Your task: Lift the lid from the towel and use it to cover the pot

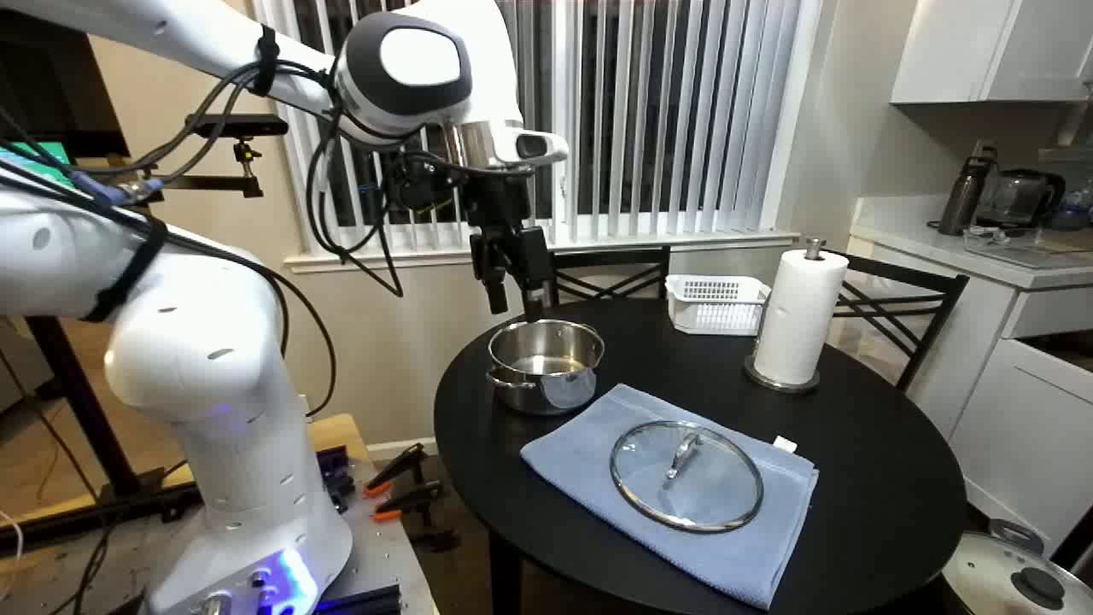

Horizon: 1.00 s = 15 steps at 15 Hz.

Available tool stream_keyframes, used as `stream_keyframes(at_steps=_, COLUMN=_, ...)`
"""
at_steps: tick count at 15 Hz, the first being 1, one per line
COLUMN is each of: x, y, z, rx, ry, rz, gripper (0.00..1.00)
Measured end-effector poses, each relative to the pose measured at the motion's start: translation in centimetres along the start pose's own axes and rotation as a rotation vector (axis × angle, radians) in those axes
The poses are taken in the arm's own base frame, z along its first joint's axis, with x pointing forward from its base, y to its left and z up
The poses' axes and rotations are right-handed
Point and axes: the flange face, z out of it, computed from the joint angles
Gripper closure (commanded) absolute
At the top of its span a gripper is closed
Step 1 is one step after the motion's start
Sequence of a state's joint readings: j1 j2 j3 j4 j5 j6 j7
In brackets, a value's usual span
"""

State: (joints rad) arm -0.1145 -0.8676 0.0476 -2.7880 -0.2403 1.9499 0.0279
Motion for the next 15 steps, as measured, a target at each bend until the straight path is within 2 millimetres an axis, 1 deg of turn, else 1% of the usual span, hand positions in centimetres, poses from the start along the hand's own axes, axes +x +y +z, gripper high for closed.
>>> stream_keyframes(at_steps=3, x=-0.43, y=-0.32, z=1.33, rx=0.002, ry=-0.033, rz=-0.007, gripper=0.00)
stream_keyframes(at_steps=15, x=-0.44, y=-0.34, z=1.40, rx=0.002, ry=-0.035, rz=-0.007, gripper=0.00)
